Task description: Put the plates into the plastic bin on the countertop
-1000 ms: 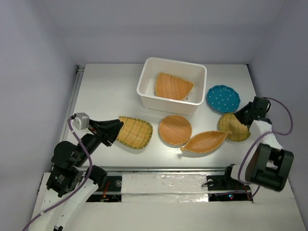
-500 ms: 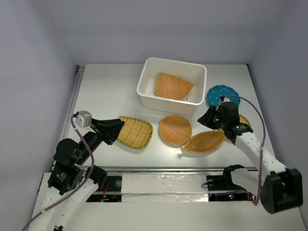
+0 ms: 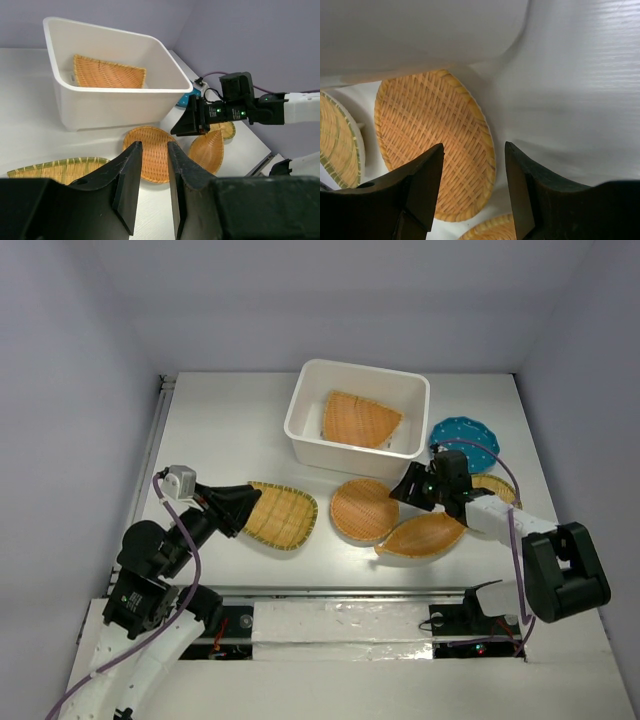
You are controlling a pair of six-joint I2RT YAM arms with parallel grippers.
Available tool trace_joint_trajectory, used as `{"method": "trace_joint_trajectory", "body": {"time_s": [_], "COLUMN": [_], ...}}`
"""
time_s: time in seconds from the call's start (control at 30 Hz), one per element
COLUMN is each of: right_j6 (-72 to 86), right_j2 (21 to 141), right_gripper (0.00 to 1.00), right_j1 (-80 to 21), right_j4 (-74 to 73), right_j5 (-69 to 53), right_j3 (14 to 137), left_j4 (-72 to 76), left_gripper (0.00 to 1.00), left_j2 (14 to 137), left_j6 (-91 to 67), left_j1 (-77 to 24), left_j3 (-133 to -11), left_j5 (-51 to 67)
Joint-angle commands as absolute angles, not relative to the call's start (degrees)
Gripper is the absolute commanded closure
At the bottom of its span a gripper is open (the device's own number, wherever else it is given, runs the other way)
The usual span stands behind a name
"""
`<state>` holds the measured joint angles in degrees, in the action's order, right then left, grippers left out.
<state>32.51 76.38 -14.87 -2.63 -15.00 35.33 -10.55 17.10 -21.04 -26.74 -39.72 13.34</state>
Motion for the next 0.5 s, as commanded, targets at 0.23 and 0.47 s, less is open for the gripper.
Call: {"method": "trace_joint_trajectory", "body": {"time_s": [0.23, 0.47], "right_j6": [44.2, 48.1], "right_j2": [76.4, 83.9], "right_gripper": [0.43, 0.45], "right_j1": [-16.5, -20.3], "right_j4": [11.3, 19.7], "right_j5": [-11.0, -15.0], "right_j3": [29.5, 27.2], "left_j4": [-7.8, -7.8], "left_gripper": [0.76, 0.76], "left_j2": [18.5, 18.7], "left_j6": [-20.7, -20.7], "left_j1": [-25.8, -25.2], "left_j3": [-39.2, -39.2], "left_j5": [14.7, 14.7]}}
